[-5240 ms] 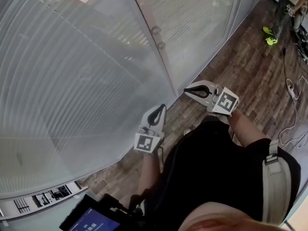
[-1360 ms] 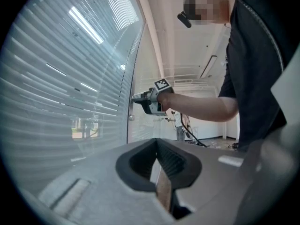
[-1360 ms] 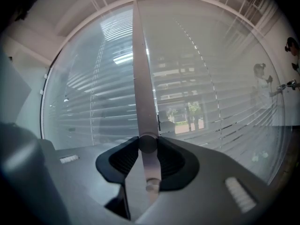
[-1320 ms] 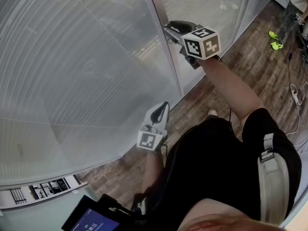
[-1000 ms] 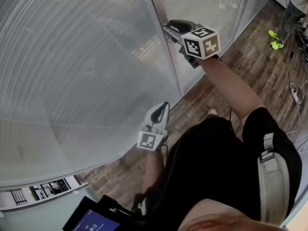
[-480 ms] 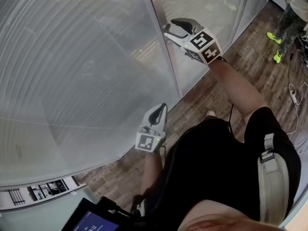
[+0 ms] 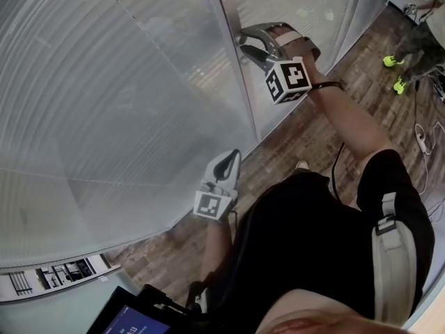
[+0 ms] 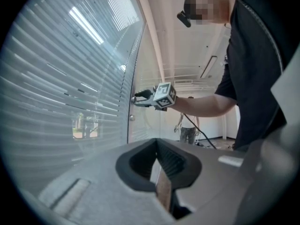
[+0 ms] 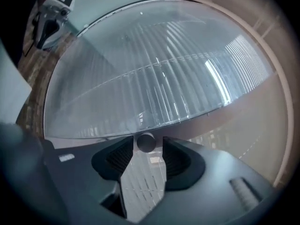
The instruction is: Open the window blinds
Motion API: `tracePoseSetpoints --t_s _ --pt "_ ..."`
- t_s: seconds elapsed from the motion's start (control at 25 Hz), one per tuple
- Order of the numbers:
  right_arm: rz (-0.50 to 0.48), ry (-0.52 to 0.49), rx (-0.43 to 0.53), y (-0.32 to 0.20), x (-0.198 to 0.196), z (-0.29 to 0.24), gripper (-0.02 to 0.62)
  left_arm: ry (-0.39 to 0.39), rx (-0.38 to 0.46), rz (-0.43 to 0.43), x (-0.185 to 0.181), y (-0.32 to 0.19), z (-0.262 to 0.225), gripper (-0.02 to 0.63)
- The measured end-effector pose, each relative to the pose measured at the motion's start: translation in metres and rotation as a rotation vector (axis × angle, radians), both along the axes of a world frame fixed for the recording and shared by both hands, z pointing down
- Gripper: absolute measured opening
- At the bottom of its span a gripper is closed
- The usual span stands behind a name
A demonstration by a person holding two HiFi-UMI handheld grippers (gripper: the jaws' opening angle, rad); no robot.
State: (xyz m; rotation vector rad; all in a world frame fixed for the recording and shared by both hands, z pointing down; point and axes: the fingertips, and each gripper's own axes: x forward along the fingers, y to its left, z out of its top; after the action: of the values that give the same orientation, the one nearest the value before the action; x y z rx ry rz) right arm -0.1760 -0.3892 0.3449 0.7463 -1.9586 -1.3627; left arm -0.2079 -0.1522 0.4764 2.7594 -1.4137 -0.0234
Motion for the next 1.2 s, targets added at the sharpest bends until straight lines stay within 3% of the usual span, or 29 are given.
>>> tracePoseSetpoints --t_s 0.2,1.2 --pt "0.002 0.074 0.067 -0.0037 0.0007 0.0042 0.199 0.009 -0.002 -0.003 -0.0035 0.0002 0.0013 0.003" --pt "0.004 0.045 0.038 -0.0079 -0.0047 0.0066 0.13 0.002 0.0 -0.011 -0.0038 -0.0009 0.0025 0.003"
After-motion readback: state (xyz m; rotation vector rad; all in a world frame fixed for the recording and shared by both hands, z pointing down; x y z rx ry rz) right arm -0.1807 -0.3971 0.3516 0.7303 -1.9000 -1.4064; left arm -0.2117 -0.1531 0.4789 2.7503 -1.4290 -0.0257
